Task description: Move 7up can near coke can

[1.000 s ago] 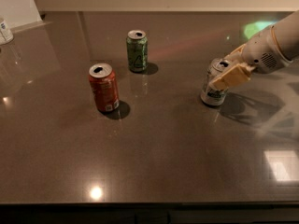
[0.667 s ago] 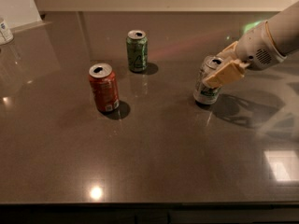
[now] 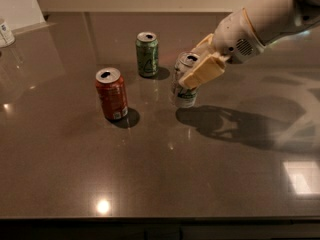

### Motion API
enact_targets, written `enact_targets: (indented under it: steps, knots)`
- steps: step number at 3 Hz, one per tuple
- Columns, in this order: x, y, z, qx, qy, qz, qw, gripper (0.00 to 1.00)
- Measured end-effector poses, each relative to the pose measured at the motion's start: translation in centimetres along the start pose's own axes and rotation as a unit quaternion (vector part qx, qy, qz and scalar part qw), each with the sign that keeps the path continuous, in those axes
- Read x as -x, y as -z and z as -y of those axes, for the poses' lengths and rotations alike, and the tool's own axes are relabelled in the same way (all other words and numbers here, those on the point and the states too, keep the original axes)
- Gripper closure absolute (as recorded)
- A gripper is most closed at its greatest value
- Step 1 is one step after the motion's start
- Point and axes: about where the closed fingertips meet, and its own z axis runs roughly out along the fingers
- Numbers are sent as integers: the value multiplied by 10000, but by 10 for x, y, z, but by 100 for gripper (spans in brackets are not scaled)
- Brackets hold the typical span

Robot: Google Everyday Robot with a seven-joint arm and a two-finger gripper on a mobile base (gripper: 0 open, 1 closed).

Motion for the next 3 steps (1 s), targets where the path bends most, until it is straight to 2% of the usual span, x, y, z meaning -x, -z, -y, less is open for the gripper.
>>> enact_targets:
  steps: [1, 2, 3]
  knots:
    - [33, -29, -17, 363, 330, 15, 9988, 100]
    - [52, -57, -32, 575, 605, -95, 9965, 100]
    - [60, -80, -40, 664, 753, -159, 9948, 100]
